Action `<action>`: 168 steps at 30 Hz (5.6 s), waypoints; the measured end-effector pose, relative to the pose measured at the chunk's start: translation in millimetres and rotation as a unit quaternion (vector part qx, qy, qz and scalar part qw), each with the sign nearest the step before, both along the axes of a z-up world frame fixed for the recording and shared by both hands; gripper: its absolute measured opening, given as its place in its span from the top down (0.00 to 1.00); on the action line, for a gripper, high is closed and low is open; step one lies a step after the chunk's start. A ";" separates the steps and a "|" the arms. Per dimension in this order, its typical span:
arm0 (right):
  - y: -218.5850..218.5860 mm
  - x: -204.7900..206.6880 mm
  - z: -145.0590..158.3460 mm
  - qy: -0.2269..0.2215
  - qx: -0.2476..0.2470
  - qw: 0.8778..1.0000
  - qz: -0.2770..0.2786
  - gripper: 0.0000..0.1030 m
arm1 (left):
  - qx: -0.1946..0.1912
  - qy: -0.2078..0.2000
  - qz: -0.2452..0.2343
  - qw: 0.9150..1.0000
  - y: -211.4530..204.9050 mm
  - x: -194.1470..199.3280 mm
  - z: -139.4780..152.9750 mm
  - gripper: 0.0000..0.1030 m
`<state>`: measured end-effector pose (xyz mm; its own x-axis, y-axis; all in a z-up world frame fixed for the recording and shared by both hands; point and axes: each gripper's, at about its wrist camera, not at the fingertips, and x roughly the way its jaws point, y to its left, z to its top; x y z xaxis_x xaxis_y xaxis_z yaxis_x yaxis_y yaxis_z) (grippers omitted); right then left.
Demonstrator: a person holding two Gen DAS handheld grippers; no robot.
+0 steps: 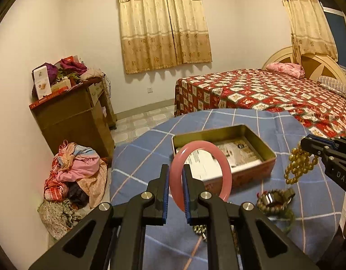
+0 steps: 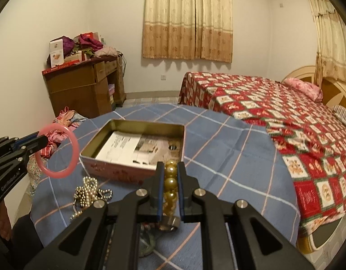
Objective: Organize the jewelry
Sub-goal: 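Carry the bangle and gold beads over the tin box and lower them inside, then open both tools to release the bangle and gold beads into the tin, then move the left tool to the grey pearl necklace and close on it, then lift the pearl necklace with the left tool while the right tool grasps a dark bead strand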
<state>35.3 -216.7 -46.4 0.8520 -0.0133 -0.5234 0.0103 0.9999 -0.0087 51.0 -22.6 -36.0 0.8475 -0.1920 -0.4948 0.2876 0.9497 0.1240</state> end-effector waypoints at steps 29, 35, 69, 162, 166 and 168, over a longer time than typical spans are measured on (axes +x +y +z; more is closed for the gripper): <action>6.6 77.4 21.8 -0.024 -0.027 0.999 0.010 0.87 | 0.029 0.016 0.028 0.999 -28.4 105.0 3.4 0.90; 9.6 89.1 18.9 -0.022 -0.024 0.999 0.012 0.88 | 0.038 0.022 0.030 0.999 -33.6 117.4 -1.0 0.90; 2.3 122.7 -35.8 0.061 -0.012 0.998 0.004 0.87 | 0.085 0.071 0.015 0.994 -57.7 144.0 -51.8 0.89; -29.9 -11.9 -70.4 0.064 -0.020 0.994 -0.087 0.29 | -0.025 0.162 -0.094 0.982 -41.1 29.8 -86.8 0.90; -29.7 -11.0 -69.7 0.063 -0.017 0.994 -0.087 0.29 | -0.032 0.131 -0.099 0.986 -36.7 19.0 -69.9 0.95; -29.3 -11.0 -69.2 0.062 -0.017 0.994 -0.087 0.29 | -0.045 0.121 -0.103 0.986 -32.6 15.6 -60.1 0.95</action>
